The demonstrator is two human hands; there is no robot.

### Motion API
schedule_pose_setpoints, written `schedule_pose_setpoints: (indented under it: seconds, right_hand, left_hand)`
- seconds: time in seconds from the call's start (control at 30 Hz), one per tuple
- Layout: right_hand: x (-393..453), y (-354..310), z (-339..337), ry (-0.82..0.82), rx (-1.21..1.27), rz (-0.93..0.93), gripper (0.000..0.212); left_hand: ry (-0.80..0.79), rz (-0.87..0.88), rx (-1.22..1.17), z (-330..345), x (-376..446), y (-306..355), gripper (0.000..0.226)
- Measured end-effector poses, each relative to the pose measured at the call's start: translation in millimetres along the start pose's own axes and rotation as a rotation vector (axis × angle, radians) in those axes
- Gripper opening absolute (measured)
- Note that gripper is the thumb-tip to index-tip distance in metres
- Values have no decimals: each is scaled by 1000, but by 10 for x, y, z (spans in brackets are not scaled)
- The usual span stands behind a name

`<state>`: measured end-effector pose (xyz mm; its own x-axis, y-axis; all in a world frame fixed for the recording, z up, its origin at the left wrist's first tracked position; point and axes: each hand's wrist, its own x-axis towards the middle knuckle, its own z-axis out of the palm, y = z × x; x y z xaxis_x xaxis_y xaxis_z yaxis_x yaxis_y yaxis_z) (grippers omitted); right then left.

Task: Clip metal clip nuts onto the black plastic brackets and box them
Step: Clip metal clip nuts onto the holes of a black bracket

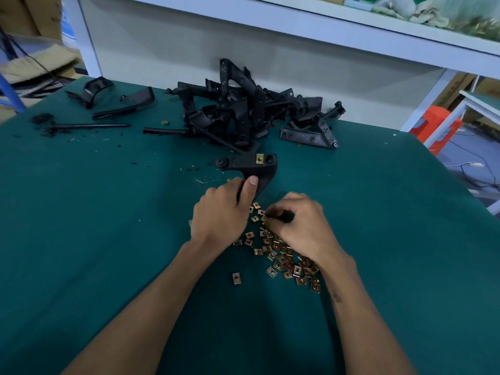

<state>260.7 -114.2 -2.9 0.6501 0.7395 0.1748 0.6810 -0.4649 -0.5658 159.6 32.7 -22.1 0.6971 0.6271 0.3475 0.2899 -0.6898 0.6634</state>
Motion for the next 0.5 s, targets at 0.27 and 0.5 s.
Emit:
schedule_pose_setpoints:
  seconds: [0.27, 0.5]
  right_hand:
    - [-26, -239, 125, 76, -222, 104, 24]
    - [-19, -300, 120, 29, -115, 217, 16]
  left_hand:
    - [-16, -28, -2, 4, 0, 1, 56]
    - [-15, -16, 5, 7, -3, -5, 56]
